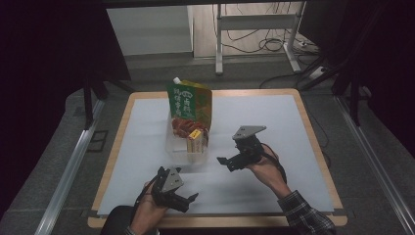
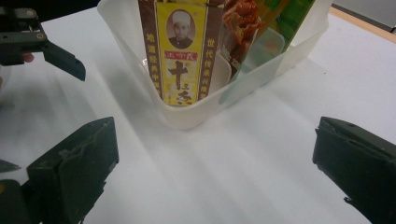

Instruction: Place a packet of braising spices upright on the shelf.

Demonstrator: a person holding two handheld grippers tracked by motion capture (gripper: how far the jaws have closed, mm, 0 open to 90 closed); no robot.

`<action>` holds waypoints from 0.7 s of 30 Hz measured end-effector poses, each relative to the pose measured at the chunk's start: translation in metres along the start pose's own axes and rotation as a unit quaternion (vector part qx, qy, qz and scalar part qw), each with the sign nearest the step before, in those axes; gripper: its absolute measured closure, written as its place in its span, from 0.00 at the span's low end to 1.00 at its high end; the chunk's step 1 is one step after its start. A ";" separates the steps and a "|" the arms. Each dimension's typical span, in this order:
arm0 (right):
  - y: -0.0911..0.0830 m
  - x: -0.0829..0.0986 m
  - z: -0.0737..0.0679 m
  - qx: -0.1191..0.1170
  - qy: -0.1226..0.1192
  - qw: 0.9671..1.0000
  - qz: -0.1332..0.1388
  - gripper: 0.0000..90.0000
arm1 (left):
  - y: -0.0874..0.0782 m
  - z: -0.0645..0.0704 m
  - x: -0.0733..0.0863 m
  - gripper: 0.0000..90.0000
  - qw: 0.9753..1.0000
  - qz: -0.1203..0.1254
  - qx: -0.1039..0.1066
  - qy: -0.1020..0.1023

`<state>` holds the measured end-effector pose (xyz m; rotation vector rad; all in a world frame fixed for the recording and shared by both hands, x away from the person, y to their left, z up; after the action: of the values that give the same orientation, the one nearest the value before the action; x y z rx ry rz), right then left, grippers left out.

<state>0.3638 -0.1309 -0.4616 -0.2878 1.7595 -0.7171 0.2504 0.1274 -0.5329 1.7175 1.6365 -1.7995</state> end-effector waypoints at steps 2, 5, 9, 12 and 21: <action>-0.001 0.003 0.000 -0.001 0.000 1.000 0.003 0.00 | 0.000 0.000 0.000 0.00 1.000 0.000 0.000 0.000; -0.002 0.007 0.001 0.001 -0.001 1.000 -0.004 0.00 | 0.000 0.000 0.000 0.00 1.000 0.000 0.001 0.000; -0.005 0.011 0.002 0.006 -0.001 1.000 -0.006 0.00 | 0.000 0.000 0.000 0.00 1.000 0.002 0.001 -0.002; -0.009 0.013 0.003 0.011 -0.001 1.000 -0.005 0.00 | 0.000 0.000 0.000 0.00 1.000 0.002 0.001 -0.003; -0.021 0.023 0.005 0.022 0.009 1.000 -0.007 0.00 | -0.001 -0.001 0.000 0.00 1.000 0.003 -0.001 -0.005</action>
<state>0.3576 -0.1612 -0.4682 -0.2640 1.7582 -0.7706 0.2504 0.1280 -0.5323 1.7080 1.6272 -1.8006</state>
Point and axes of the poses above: each handheld gripper's, and its own axes: y roughly forward along the jaws, x roughly out of its underside, z roughly to its right, the point moved 1 cm from there along y, roughly forward along the jaws, and after that the axes turned 15 degrees about -x, right-handed, at the moved point
